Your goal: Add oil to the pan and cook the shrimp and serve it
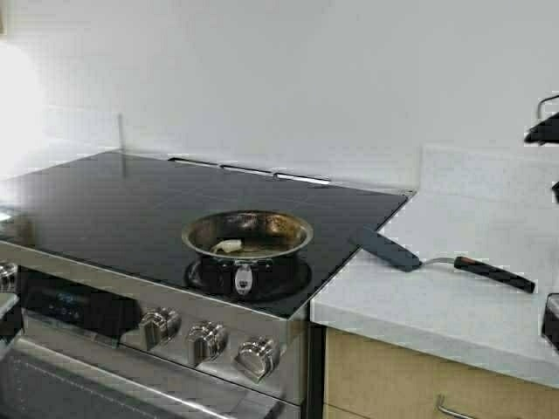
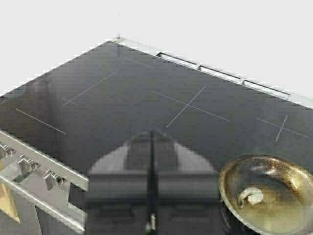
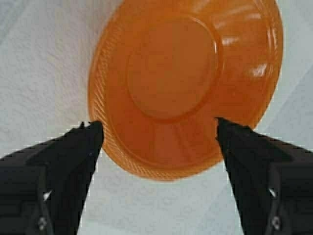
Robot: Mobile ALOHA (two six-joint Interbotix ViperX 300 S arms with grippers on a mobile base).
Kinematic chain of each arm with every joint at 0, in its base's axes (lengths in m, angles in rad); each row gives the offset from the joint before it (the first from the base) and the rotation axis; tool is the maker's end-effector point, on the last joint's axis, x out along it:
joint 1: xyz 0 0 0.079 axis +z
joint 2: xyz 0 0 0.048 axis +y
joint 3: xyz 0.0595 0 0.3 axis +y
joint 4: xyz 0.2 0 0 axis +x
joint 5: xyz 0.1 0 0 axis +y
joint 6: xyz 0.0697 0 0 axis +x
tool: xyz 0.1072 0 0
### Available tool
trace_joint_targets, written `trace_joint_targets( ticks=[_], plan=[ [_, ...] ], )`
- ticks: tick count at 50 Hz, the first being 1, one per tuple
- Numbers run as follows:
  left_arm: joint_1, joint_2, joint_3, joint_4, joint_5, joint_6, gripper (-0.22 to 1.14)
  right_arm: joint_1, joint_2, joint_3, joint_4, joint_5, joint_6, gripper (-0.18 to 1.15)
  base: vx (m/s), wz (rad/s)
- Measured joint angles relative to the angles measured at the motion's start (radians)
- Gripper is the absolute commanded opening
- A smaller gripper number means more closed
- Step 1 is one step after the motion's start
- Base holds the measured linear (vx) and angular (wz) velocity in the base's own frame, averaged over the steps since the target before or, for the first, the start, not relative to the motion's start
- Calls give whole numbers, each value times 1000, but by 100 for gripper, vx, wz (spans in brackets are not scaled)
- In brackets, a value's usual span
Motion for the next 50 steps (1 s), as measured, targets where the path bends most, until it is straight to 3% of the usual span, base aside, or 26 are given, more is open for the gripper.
trace_joint_targets(
  ticks=[9,24,36,43,50],
  plan=[
    [0,-2,0,0,0,0,3,8,-41,-5,156,21,-130,100,0,0],
    [-2,0,0,0,2,0,3,0,-114,-6,172,32,-149,99,0,0],
    [0,0,0,0,0,-6,3,6,-268,-23,150,32,-97,99,0,0],
    [0,0,0,0,0,-6,3,29,-391,2,235,-26,0,99,0,0],
    [0,0,0,0,2,-6,3,94,-506,40,342,-138,8,99,0,0]
  ],
)
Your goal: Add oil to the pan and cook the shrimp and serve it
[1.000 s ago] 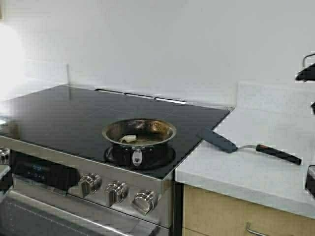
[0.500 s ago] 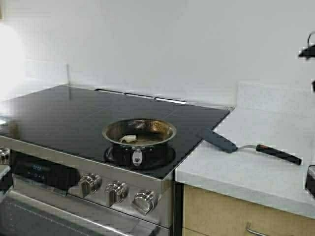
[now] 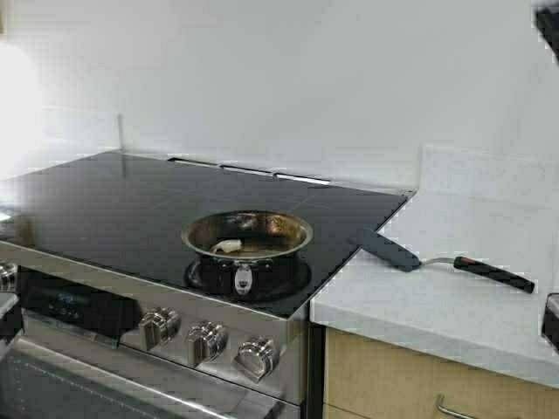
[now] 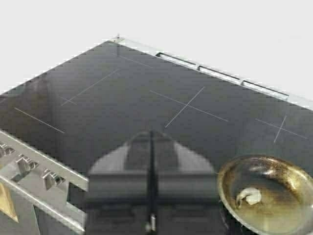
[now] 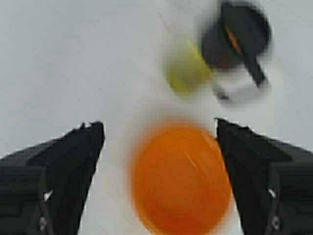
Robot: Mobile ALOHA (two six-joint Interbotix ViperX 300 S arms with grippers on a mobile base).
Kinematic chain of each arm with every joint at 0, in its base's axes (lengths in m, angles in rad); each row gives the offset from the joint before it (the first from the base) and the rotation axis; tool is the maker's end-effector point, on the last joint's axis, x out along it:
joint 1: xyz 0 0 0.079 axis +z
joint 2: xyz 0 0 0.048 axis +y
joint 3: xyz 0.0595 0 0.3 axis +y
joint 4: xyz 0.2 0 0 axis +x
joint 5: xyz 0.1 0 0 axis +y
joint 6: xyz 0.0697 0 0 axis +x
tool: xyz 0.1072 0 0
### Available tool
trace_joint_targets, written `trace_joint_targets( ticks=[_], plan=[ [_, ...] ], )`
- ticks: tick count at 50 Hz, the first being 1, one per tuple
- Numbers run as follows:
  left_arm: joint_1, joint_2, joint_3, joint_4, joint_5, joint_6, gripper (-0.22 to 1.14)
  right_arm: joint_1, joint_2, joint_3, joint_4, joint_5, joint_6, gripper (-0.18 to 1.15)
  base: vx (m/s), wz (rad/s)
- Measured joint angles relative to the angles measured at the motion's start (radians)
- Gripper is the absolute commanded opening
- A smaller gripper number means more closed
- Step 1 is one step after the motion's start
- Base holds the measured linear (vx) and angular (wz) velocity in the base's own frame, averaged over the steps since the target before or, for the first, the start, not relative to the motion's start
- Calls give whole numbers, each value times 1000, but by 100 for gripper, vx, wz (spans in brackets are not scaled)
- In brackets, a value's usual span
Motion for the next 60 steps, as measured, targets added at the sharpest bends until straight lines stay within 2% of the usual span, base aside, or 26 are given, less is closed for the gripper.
trace_joint_targets(
  ticks=[7,17,23,29,35,43,49,54,60],
  plan=[
    [0,0,-2,0,-2,0,3,75,-91,35,63,-91,-9,99,0,0],
    [0,-2,0,0,0,0,3,181,-190,114,183,-126,8,99,0,0],
    [-2,-3,0,0,0,-2,3,233,-268,216,391,-210,9,99,0,0],
    [0,-5,-2,0,-2,-2,3,308,-337,373,660,-394,5,99,0,0],
    [0,-5,0,0,-2,-3,3,442,-364,528,911,-611,5,99,0,0],
    [-2,-8,-2,0,-2,-3,3,620,-314,673,1229,-888,6,99,0,0],
    [-2,-8,0,0,0,-3,3,738,-213,718,1434,-1065,9,99,0,0],
    [-2,-9,0,0,0,-3,3,801,-118,719,1520,-1144,32,99,0,0],
    [-2,-9,0,0,-2,-3,3,819,-3,709,1543,-1155,126,99,0,0]
  ],
)
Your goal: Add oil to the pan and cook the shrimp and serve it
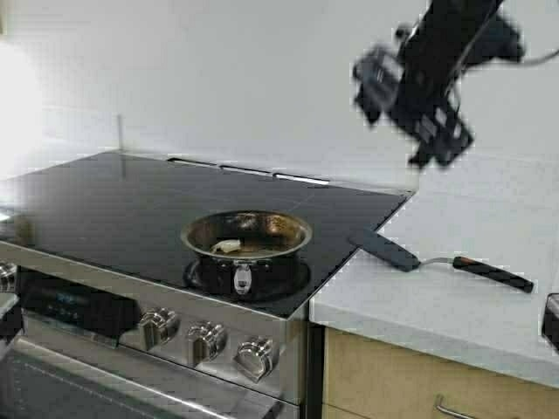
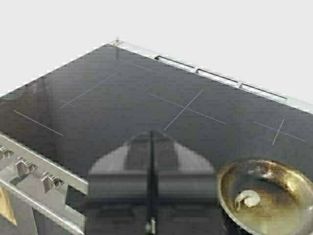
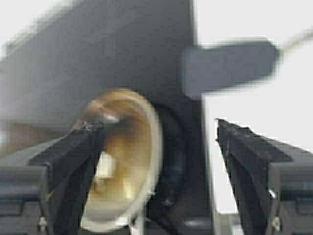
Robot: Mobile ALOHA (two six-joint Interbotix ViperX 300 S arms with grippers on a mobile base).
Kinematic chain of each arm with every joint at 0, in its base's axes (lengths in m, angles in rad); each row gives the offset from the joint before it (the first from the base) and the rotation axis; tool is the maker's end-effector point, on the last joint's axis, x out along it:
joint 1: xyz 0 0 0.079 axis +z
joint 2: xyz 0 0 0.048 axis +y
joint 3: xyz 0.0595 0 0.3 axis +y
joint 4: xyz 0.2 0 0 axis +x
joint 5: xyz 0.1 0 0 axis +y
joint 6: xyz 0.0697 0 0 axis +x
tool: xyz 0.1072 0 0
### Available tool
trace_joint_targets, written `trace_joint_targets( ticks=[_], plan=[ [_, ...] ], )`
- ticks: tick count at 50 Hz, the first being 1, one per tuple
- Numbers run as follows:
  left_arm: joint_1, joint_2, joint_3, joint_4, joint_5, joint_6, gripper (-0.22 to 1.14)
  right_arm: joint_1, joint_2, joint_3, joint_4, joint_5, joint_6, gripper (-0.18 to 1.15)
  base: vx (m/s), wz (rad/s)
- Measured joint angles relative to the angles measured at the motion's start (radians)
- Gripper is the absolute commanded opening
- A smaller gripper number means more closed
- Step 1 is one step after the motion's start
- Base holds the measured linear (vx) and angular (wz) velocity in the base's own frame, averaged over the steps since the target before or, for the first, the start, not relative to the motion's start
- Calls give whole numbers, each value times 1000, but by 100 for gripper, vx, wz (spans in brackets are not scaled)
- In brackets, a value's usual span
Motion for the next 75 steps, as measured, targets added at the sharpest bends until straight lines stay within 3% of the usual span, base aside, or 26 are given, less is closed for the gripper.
trace_joint_targets(
  ticks=[7,17,23,31,75],
  plan=[
    [0,-5,0,0,0,0,3,-15,144,17,-49,11,261,99,0,0],
    [0,-15,0,0,0,0,3,-94,316,25,-342,-15,623,99,0,0],
    [0,-18,0,0,0,0,3,-127,393,25,-486,-133,845,99,0,0],
    [0,-18,-2,0,0,0,3,-189,474,5,-609,-202,1014,99,0,0],
    [0,-20,0,0,6,-6,3,-379,692,-298,-703,-127,1074,99,0,0]
  ],
)
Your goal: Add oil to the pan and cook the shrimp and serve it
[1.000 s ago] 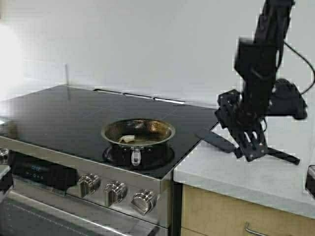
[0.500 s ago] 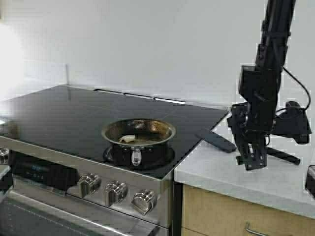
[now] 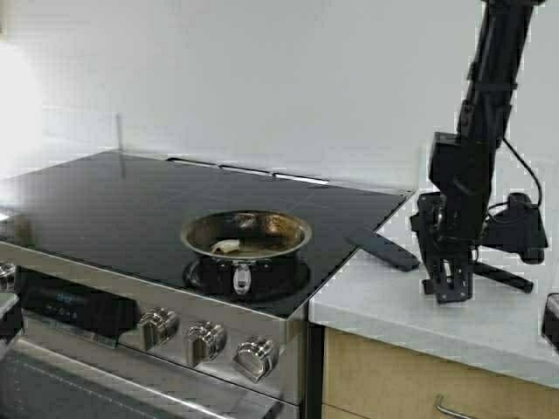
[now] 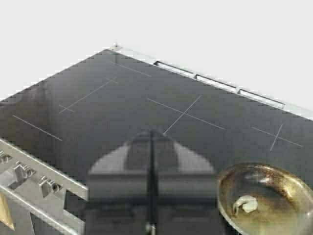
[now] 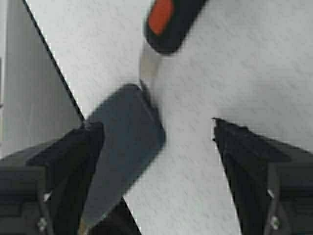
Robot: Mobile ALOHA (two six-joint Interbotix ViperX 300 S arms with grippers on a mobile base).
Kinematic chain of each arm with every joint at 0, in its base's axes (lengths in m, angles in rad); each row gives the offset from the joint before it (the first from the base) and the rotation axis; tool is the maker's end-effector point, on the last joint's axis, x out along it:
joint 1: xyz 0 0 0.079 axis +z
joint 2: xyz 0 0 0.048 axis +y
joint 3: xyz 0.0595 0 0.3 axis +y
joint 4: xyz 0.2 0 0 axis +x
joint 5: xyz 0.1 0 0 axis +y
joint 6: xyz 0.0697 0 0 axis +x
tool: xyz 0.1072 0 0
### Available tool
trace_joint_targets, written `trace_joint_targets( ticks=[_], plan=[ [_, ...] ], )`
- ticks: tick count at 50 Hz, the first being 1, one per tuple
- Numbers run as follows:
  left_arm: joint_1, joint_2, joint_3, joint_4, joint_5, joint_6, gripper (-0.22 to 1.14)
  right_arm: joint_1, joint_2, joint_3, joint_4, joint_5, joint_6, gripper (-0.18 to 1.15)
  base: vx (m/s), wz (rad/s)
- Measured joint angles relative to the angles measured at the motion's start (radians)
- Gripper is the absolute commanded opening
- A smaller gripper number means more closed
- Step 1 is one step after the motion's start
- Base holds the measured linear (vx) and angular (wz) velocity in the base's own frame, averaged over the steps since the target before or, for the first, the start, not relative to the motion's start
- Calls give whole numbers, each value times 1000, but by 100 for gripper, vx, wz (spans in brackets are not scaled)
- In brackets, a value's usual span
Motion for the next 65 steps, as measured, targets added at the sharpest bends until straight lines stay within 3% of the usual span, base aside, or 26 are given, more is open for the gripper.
trace_joint_targets(
  ticks=[30,65],
  plan=[
    [0,-5,0,0,6,-6,3,-32,78,-135,-29,-6,12,99,0,0],
    [0,-5,0,0,6,-8,3,-52,114,-190,0,-6,18,99,0,0]
  ],
)
